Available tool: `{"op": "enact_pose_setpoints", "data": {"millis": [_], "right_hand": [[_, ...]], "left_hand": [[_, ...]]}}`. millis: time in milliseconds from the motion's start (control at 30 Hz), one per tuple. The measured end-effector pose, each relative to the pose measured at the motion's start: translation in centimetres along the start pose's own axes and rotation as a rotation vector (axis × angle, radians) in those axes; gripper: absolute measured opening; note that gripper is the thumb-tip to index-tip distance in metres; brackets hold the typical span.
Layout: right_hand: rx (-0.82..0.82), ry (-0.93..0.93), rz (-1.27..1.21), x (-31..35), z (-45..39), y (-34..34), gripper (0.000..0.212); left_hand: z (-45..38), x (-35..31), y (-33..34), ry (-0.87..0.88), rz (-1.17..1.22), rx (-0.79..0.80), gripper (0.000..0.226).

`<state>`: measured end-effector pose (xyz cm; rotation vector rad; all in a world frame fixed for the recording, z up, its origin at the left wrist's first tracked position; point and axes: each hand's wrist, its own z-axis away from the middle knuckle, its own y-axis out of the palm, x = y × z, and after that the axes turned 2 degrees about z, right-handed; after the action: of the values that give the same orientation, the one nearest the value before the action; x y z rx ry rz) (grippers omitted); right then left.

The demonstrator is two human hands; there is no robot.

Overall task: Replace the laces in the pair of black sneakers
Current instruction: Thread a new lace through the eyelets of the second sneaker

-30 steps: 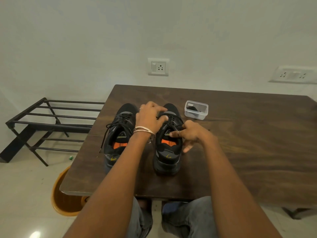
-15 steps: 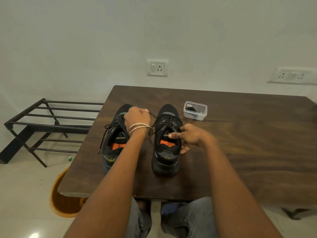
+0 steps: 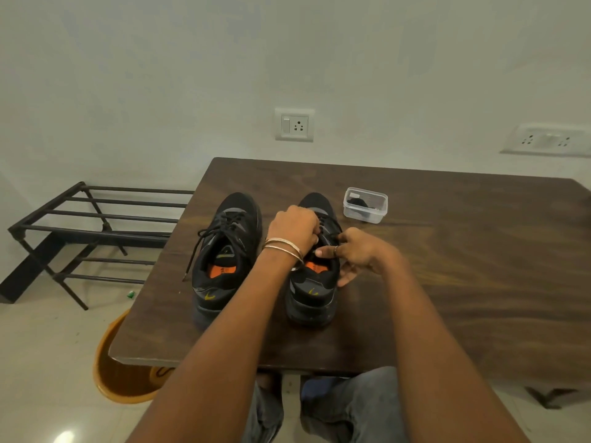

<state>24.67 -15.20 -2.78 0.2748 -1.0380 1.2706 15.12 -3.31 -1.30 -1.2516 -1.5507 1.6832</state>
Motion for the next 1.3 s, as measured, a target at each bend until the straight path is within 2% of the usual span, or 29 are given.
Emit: {"op": "enact_pose_setpoints", "data": {"millis": [100, 200, 267, 300, 367, 433, 467, 533, 633, 733, 800, 867, 1000, 1067, 1133, 1200, 1300], "right_hand": [[-0.001, 0.014, -0.03, -0.1, 0.0, -0.1, 0.055], [-0.003, 0.022, -0.043, -0.2, 0.0, 0.0, 0.059], [0.003, 0.021, -0.032, -0.1, 0.1, 0.0, 0.053], [0.004, 0.02, -0.029, 0.0, 0.1, -0.1, 0.05], [0.014, 0.024, -0.033, 0.0, 0.1, -0.1, 0.047], [0.027, 0.026, -0.027, 0.1, 0.1, -0.1, 0.045], [0.03, 0.025, -0.02, 0.1, 0.2, 0.0, 0.044], [0.035, 0.018, -0.001, 0.2, 0.2, 0.0, 0.04], [0.037, 0.016, 0.017, 0.2, 0.3, 0.0, 0.038], [0.034, 0.015, 0.034, 0.1, 0.3, 0.1, 0.037], [0.032, 0.017, 0.022, 0.1, 0.2, 0.2, 0.041], [0.026, 0.02, 0.016, 0.1, 0.1, 0.1, 0.043], [0.023, 0.019, 0.004, 0.2, 0.4, 0.1, 0.04], [0.027, 0.018, 0.005, 0.2, 0.4, 0.1, 0.037], [0.022, 0.019, -0.001, 0.2, 0.2, 0.1, 0.04], [0.016, 0.022, -0.007, 0.2, 0.2, 0.0, 0.043], [0.011, 0.019, -0.007, 0.4, 0.2, 0.0, 0.047]], "left_hand": [[-0.1, 0.5, 0.2, -0.069, 0.179, -0.063, 0.012], [-0.5, 2.3, 0.7, -0.332, 0.611, -0.205, 0.017], [-0.5, 3.6, 0.5, -0.464, 0.719, -0.314, 0.021], [-0.4, 4.0, 0.3, -0.502, 0.723, -0.338, 0.021], [-0.3, 4.4, 0.2, -0.494, 0.58, -0.338, 0.017], [-0.3, 4.3, 0.2, -0.36, 0.412, -0.326, 0.012], [-0.2, 3.8, 0.2, -0.273, 0.361, -0.29, 0.019], [-0.1, 2.6, -0.1, -0.075, 0.28, -0.16, 0.034], [-0.2, 1.1, 0.0, 0.124, 0.051, 0.084, 0.036], [-0.6, 0.5, 0.3, 0.076, 0.037, 0.146, 0.034], [-0.6, 0.2, 0.2, 0.092, -0.033, 0.104, 0.03], [-0.3, 0.4, 0.2, 0.093, -0.008, 0.049, 0.024], [0.0, 1.4, 0.3, -0.056, 0.322, -0.062, 0.011], [-0.1, 2.6, 0.2, -0.212, 0.551, -0.136, 0.019], [-0.1, 4.1, 0.1, -0.331, 0.68, -0.203, 0.02], [-0.2, 5.1, 0.1, -0.341, 0.612, -0.214, 0.015], [-0.2, 5.1, 0.4, -0.255, 0.511, -0.199, 0.008]]}}
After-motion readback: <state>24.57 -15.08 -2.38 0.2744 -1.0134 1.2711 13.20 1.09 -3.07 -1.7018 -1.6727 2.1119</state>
